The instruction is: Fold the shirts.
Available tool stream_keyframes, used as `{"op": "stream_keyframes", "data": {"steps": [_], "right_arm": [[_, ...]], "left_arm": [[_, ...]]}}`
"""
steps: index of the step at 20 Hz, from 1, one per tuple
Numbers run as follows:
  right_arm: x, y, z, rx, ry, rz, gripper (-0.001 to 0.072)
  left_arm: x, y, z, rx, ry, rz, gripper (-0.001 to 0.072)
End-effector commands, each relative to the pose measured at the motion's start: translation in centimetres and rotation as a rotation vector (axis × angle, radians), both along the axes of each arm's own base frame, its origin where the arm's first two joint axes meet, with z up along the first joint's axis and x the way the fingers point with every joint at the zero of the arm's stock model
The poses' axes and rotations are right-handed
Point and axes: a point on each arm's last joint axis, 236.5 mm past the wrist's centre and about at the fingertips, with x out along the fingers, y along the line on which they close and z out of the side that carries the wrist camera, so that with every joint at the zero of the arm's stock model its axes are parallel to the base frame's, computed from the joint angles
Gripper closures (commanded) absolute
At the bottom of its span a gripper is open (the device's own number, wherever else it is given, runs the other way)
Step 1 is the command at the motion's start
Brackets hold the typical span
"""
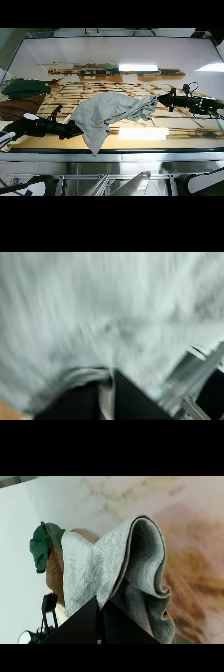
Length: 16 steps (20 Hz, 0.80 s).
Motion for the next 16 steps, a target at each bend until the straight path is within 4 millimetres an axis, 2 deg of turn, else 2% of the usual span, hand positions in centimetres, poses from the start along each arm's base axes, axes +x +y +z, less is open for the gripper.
{"op": "stream_keyframes", "data": {"steps": [1, 3, 4, 5, 6, 7, 9, 10, 11, 12, 13, 15, 16], "right_arm": [[-0.3, 0.3, 0.8, 0.013, -0.025, 0.027, 0.0695], [-0.5, 0.1, 2.4, 0.025, -0.062, 0.041, 0.0696], [-0.8, -0.3, 3.9, 0.033, -0.098, 0.051, 0.0695], [-1.1, -0.8, 5.7, 0.043, -0.139, 0.061, 0.0696], [-1.6, -1.4, 8.1, 0.052, -0.192, 0.072, 0.0696], [-2.2, -2.0, 10.6, 0.050, -0.249, 0.082, 0.0696], [-3.7, -3.0, 16.9, 0.015, -0.427, 0.088, 0.0696], [-4.6, -3.1, 20.8, 0.000, -0.535, 0.082, 0.0696], [-5.9, -3.0, 25.4, -0.024, -0.685, 0.071, 0.0696], [-7.6, -2.6, 30.2, -0.068, -0.845, 0.052, 0.0696], [-9.5, -2.1, 34.4, -0.118, -0.983, 0.021, 0.0696], [-14.0, -0.8, 42.1, -0.274, -1.233, -0.063, 0.0696], [-16.4, 0.1, 45.4, -0.371, -1.341, -0.111, 0.0696]], "left_arm": [[2.5, -1.9, 1.9, -0.067, -0.048, -0.073, 0.0687], [2.5, -2.0, 4.6, -0.118, -0.070, -0.106, 0.0688], [2.6, -1.5, 6.3, -0.135, -0.098, -0.102, 0.0688], [2.8, -1.2, 8.8, -0.173, -0.143, -0.083, 0.0688], [3.3, -1.1, 12.3, -0.244, -0.216, -0.054, 0.0688], [3.9, -1.1, 17.1, -0.352, -0.315, -0.013, 0.0688], [4.2, 0.0, 29.9, -0.580, -0.650, 0.071, 0.0688], [3.6, 1.0, 35.3, -0.613, -0.817, 0.101, 0.0688], [2.2, 1.7, 40.5, -0.606, -0.974, 0.120, 0.0688], [0.5, 2.1, 44.7, -0.585, -1.104, 0.125, 0.0687], [-1.9, 2.0, 49.3, -0.582, -1.240, 0.109, 0.0686], [-7.7, 0.8, 57.2, -0.627, -1.510, 0.041, 0.0686], [-10.0, 0.3, 59.9, -0.645, -1.613, 0.013, 0.0686]]}}
